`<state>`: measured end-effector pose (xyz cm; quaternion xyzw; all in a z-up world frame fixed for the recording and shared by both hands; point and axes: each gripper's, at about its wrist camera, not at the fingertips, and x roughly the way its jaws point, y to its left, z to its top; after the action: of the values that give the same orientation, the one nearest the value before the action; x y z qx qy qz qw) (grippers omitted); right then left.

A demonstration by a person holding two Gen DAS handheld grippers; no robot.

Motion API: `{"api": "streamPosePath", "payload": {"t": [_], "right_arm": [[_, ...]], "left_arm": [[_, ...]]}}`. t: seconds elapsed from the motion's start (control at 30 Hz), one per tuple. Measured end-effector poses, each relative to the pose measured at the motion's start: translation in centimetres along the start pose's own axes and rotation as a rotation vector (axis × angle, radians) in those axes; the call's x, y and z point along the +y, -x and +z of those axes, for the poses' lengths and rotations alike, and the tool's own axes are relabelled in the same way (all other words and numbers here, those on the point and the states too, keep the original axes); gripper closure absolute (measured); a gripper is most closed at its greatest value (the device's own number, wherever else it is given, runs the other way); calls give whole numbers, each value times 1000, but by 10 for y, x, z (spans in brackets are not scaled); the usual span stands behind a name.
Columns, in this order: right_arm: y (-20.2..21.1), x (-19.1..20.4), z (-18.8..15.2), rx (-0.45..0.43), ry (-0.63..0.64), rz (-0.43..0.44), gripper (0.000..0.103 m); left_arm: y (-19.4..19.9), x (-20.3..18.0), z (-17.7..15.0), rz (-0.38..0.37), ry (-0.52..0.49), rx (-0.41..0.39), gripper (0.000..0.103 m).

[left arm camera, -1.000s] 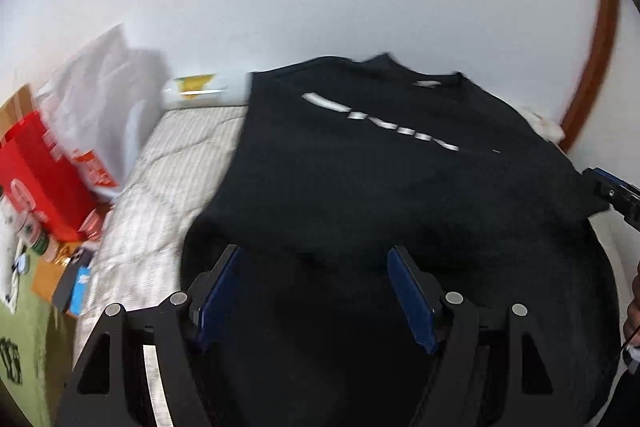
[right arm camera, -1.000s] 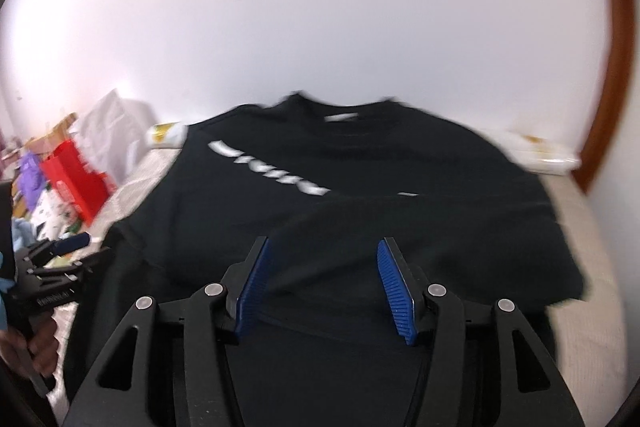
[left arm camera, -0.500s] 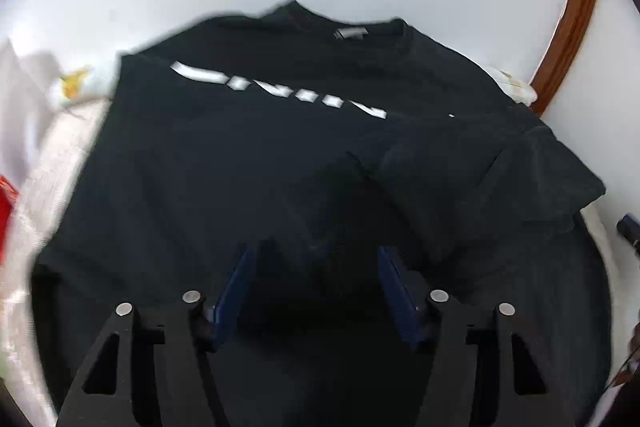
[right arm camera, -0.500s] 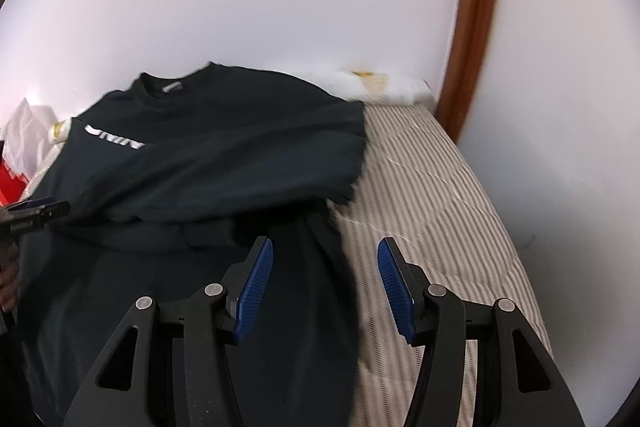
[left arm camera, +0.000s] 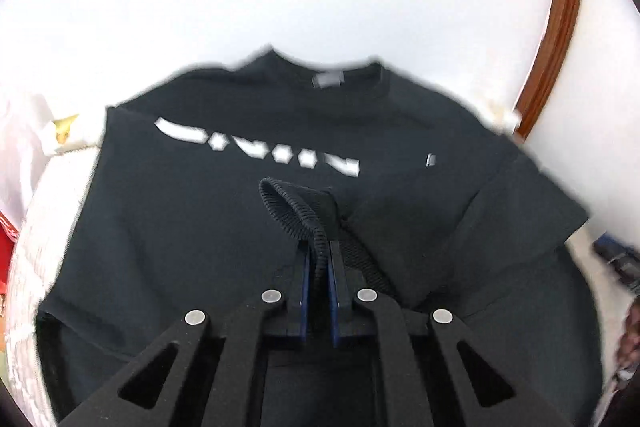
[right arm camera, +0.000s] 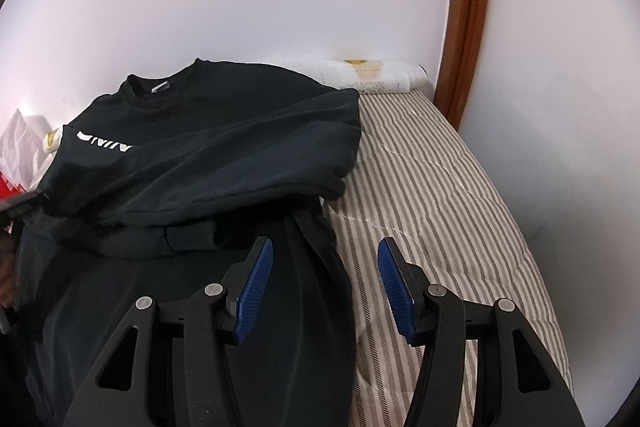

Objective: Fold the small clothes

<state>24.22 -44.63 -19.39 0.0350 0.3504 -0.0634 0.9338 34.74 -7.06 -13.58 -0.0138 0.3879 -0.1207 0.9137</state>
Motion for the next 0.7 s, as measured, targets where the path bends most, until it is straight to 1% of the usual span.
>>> {"api": "streamPosePath", "payload": {"t": [0.1,0.2,0.27,0.33,0.43,0.5,0.63,0.7], "right_arm": [[-6,7,3,-2,15,-4,49],[-15,11,6,17,5,7,49],[-21,17,7,26,10,22,49],[-25,23,8,33,24,20,49],[-26,31,10,28,39,32,49],[-26,35,12,20,50,39,49],[-32,49,17,5,103,52,49],[-37,53,19,11,112,56,49]], "left_arm": [[25,16,16,27,22,-74,95],[50,38,30,52,56,-143,95],[62,54,38,76,77,-178,95],[71,74,45,110,95,-194,95],[62,100,48,129,130,-165,95],[52,115,42,140,151,-131,95],[24,129,16,132,194,-47,92],[14,132,3,155,205,-8,91]]}}
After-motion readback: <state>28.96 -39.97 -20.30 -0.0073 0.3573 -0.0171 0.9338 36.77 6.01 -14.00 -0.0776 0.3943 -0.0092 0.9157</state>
